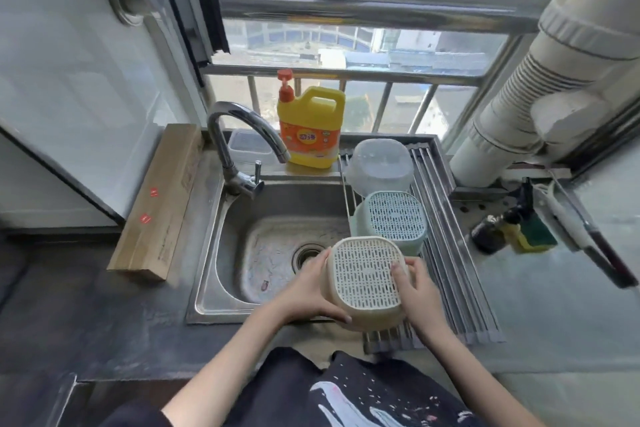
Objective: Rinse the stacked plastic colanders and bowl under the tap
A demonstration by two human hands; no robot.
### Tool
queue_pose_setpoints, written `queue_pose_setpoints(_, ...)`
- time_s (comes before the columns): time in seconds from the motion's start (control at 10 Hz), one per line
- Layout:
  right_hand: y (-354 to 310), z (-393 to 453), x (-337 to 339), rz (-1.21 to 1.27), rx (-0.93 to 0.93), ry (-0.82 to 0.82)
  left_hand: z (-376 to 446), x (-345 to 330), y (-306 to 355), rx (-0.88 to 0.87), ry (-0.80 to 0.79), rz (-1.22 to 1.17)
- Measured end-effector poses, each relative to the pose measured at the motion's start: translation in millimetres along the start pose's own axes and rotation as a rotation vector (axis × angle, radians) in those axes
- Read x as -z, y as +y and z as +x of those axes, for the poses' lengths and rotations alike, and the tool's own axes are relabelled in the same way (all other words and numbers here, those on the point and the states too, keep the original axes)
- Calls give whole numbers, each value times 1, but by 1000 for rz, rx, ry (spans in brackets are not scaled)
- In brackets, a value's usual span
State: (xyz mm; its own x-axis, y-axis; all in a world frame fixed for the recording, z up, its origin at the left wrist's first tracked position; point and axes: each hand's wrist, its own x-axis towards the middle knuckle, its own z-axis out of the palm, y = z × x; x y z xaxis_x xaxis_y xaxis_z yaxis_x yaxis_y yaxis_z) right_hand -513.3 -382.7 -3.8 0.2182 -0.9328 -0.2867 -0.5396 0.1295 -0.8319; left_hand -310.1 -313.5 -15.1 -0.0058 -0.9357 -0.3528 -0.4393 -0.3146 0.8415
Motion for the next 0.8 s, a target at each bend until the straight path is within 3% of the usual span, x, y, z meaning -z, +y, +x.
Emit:
queue_pose_setpoints(0.1, 22, -4, 21, -20, -55, 79, 15, -31, 5, 19, -48, 100)
queue_pose_setpoints(0.3, 53, 13, 48, -89, -134, 66, 36, -67, 22, 10, -60, 127)
queue_pose_setpoints(0.8, 71, 36, 49, -252, -109, 13, 34, -80, 25, 38, 37, 264)
